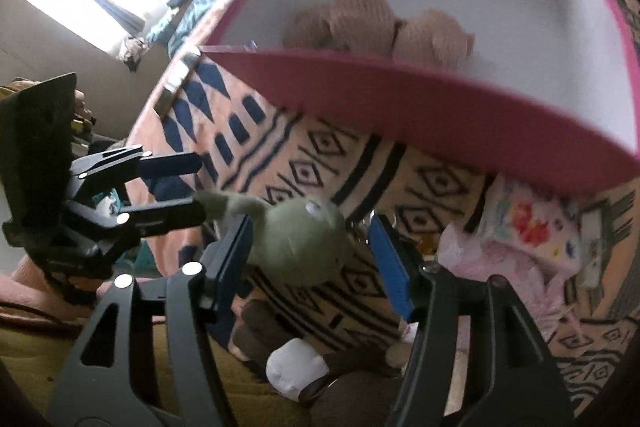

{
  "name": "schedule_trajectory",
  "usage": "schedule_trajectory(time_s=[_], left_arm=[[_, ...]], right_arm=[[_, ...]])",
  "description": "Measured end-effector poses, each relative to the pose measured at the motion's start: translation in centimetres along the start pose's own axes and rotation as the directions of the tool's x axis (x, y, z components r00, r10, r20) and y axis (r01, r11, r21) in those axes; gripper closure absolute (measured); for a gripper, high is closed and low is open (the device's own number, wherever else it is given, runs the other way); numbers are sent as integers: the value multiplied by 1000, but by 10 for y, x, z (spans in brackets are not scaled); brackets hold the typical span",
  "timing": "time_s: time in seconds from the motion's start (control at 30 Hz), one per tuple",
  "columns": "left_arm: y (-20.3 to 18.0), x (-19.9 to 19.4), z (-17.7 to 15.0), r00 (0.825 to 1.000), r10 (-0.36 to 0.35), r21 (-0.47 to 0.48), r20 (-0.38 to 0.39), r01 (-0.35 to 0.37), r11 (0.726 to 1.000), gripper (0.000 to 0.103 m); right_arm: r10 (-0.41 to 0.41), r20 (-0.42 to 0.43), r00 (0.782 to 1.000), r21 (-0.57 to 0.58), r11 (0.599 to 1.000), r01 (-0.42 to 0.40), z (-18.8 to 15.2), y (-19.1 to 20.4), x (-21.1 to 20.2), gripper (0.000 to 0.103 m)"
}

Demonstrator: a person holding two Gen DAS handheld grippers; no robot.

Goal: Organize objects
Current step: 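Grasp the green frog plush with the right gripper and lift it, then carry the green frog into the box and release it from the right gripper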

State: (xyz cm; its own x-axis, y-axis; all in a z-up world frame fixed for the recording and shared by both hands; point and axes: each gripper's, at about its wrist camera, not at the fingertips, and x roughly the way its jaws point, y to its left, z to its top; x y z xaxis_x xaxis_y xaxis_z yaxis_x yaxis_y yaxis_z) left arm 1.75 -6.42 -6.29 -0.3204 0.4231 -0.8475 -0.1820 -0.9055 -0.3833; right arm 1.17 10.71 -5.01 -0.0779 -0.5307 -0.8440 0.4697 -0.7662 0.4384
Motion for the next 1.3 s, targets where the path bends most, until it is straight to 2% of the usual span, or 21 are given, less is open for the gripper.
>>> schedule_trajectory(time_s=[0.33, 0.47, 0.5, 0.57, 0.73, 0.97, 1.13, 1.3], left_arm=[[3, 11, -16, 997, -28, -56, -66, 25, 998, 39], [4, 21, -21, 992, -27, -74, -120, 18, 997, 39], [5, 26, -21, 991, -26, -84, -132, 15, 996, 43], [4, 28, -21, 991, -33, -93, -129, 21, 995, 48], [-6, 21, -18, 996, -13, -79, -93, 6, 997, 51], [-30, -18, 0, 1000, 22, -33, 21, -21, 999, 51], [-52, -46, 23, 992, 46, 11, 114, -48, 999, 51], [-64, -71, 57, 980, 55, 60, 194, -67, 996, 51]], right_arm=[[-9, -65, 998, -6, 1000, 9, -5, 0, 23, 35], [19, -77, 997, -2, 1000, -19, -4, 0, 31, 35], [32, -80, 996, 0, 999, -32, -4, 0, 32, 35], [50, -83, 995, -7, 999, -51, -5, 1, 34, 42], [54, -70, 996, -34, 998, -56, -7, 5, 27, 43], [85, 8, 996, -82, 993, -84, -3, 16, -12, 43], [106, 94, 990, -125, 988, -94, 9, 27, -50, 43], [120, 192, 974, -159, 983, -90, 28, 33, -88, 43]])
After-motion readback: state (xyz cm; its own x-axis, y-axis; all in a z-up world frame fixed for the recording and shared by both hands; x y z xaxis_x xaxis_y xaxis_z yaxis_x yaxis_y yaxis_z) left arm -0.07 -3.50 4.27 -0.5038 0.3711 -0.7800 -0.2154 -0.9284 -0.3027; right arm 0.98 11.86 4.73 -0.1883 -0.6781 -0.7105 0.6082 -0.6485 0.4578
